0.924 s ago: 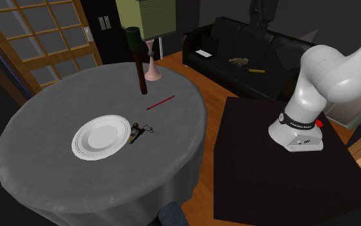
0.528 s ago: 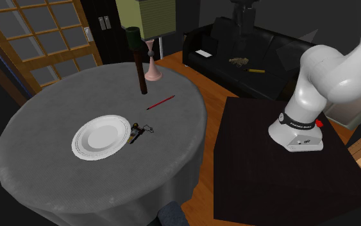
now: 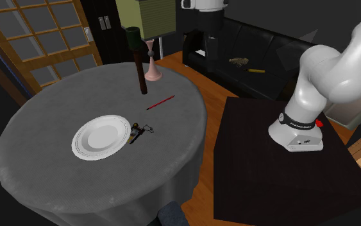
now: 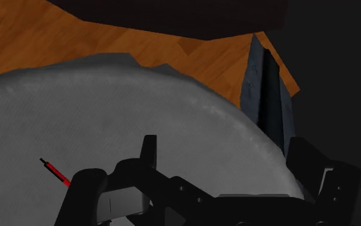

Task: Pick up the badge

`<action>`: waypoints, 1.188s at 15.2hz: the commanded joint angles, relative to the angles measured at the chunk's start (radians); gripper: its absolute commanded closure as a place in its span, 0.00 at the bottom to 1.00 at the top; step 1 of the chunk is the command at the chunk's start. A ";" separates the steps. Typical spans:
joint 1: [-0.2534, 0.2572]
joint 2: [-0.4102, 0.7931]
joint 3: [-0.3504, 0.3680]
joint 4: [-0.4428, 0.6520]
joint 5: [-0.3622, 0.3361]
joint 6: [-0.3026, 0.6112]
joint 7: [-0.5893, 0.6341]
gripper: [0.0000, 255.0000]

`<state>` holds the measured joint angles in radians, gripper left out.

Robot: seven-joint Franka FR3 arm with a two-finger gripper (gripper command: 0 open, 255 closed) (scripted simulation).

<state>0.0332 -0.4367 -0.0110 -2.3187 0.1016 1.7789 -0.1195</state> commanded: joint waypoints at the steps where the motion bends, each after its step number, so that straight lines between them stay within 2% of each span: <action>1: 0.005 0.073 0.002 0.017 -0.001 0.049 -0.015 0.00; 10: 0.024 0.421 0.017 0.176 -0.009 0.210 -0.063 0.00; 18: 0.040 0.738 0.031 0.402 -0.028 0.276 -0.091 0.00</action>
<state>0.0722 0.2613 0.0194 -1.9495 0.0770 2.0513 -0.2047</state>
